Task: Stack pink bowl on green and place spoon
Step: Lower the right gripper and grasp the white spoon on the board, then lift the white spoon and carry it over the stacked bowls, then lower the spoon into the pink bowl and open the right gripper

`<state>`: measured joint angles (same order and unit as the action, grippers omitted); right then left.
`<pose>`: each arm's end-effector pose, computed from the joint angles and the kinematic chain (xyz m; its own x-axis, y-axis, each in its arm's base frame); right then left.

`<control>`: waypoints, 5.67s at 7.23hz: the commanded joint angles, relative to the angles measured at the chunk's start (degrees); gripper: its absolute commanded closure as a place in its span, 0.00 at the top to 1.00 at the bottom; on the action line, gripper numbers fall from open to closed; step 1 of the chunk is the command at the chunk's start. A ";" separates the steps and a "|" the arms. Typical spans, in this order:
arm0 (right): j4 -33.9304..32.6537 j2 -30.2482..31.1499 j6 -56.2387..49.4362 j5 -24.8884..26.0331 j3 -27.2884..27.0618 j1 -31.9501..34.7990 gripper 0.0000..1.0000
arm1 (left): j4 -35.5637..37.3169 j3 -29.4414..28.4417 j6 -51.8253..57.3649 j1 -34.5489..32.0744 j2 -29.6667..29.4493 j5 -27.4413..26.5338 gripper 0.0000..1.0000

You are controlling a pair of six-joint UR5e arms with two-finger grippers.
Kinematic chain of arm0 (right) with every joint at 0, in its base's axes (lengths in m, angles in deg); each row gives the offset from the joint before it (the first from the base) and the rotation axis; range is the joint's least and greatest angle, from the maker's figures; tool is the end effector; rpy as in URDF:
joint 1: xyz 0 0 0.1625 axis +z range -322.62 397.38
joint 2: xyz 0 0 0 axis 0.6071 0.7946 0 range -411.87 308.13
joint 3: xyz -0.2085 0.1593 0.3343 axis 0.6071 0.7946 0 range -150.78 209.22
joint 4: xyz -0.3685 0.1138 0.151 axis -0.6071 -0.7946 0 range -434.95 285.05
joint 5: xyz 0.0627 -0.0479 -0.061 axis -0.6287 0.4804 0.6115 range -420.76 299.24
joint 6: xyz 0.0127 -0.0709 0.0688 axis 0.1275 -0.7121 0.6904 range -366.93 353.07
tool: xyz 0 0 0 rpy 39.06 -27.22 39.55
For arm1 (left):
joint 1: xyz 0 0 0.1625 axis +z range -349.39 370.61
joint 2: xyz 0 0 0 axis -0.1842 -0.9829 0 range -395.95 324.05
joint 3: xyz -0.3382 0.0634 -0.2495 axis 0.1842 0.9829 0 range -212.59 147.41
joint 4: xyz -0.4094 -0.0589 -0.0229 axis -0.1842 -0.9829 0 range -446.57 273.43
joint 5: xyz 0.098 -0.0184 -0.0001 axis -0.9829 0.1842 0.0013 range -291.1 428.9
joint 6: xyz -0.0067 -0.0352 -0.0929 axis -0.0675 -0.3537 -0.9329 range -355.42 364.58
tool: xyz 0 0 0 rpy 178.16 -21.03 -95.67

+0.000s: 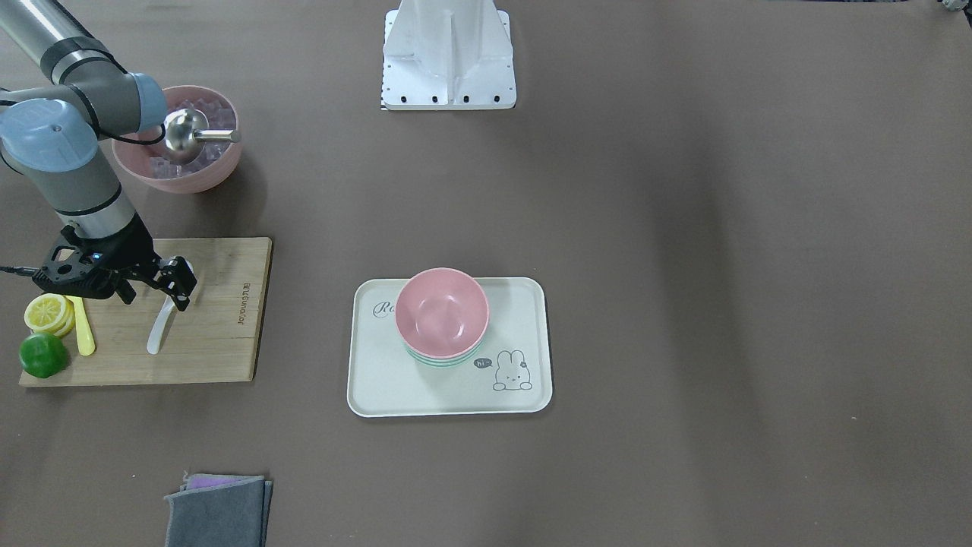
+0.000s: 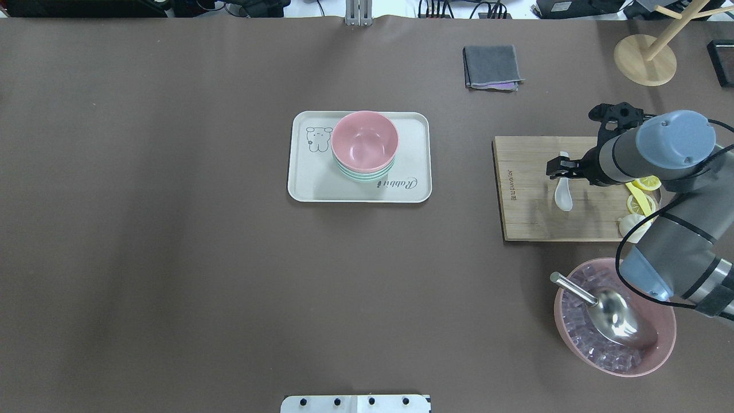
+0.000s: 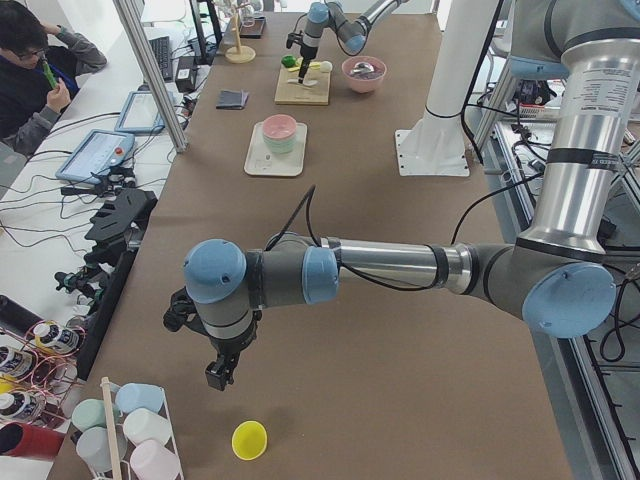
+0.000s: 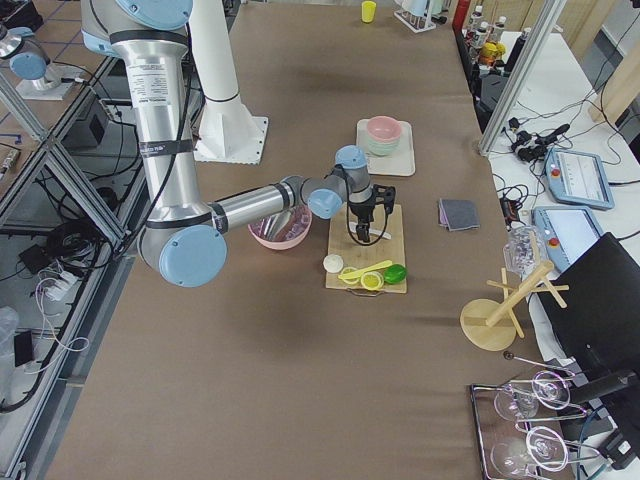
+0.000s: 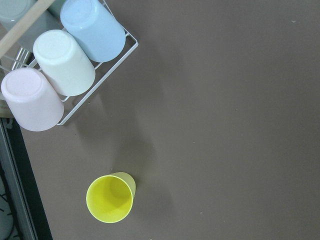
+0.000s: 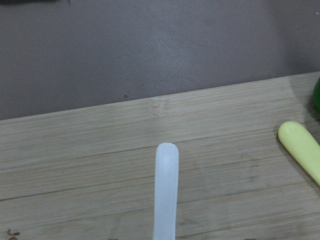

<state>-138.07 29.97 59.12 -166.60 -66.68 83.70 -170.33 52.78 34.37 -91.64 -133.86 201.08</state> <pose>-0.3230 -0.4919 0.4950 0.7090 0.1770 0.6826 -0.3111 0.9472 0.0775 -0.1808 -0.5193 0.6398 0.7273 0.3189 -0.6077 -0.1720 0.9419 0.2885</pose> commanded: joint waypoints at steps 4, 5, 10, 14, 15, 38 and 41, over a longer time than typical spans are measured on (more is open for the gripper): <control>0.01 -0.27 0.40 0.11 0.45 0.00 0.50 | -2.02 0.14 0.10 0.04 1.31 0.00 0.98; 0.01 -0.27 0.40 0.11 0.45 0.00 0.50 | -2.02 0.14 0.10 0.04 1.32 0.00 0.98; 0.01 -0.36 0.40 0.20 0.54 0.00 0.42 | -2.02 -0.03 0.10 0.04 1.32 0.09 0.98; 0.01 -0.36 0.31 0.20 0.54 0.00 0.39 | -2.11 -0.12 0.01 0.04 1.23 0.09 0.98; 0.01 -0.36 0.40 0.20 0.62 0.00 0.39 | -2.11 -0.12 0.01 0.04 1.23 0.09 0.98; -33.83 -48.88 27.74 11.79 16.79 -11.52 0.00 | -2.37 -0.21 0.01 0.12 2.63 0.09 0.98; -33.56 -49.05 27.29 12.68 18.38 -11.43 0.00 | -2.37 -0.21 0.10 0.12 2.72 0.09 0.98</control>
<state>-171.69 -19.05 86.51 -154.14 -48.58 72.26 -172.70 52.57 34.40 -91.52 -131.16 201.17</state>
